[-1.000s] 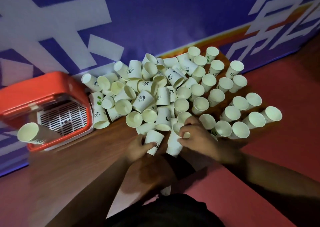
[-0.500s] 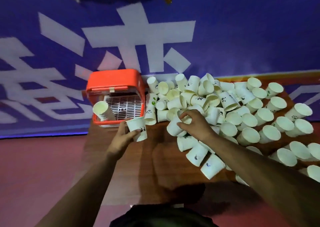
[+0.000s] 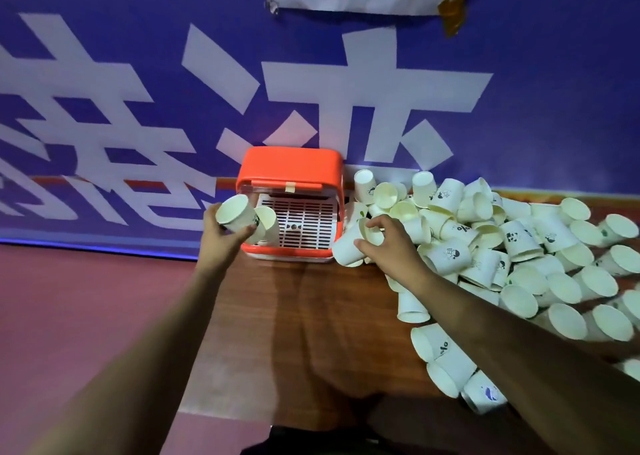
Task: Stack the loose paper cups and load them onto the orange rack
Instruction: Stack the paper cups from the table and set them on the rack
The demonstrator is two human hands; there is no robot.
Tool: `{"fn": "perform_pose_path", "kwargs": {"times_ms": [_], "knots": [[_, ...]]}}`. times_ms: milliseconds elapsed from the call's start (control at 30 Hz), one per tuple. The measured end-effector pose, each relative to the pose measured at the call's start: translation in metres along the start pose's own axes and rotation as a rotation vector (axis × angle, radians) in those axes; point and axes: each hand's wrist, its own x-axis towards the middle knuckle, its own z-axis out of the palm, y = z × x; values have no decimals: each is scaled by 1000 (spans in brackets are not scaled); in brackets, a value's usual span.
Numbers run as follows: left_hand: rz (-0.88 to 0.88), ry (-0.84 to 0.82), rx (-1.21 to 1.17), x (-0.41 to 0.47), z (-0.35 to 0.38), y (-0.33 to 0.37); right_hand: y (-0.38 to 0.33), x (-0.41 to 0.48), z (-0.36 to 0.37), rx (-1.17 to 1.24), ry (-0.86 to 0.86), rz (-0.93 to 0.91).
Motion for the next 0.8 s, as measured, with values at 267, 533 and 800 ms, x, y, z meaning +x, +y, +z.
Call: {"fn": "perform_pose_path", "kwargs": {"times_ms": [267, 533, 800], "knots": [[35, -6, 151, 38, 24, -16, 7, 8, 4, -4, 56, 55], [-43, -88, 308, 66, 38, -41, -8, 44, 25, 29, 41, -19], [-48, -353, 369, 73, 21, -64, -47, 73, 72, 15, -27, -141]]}}
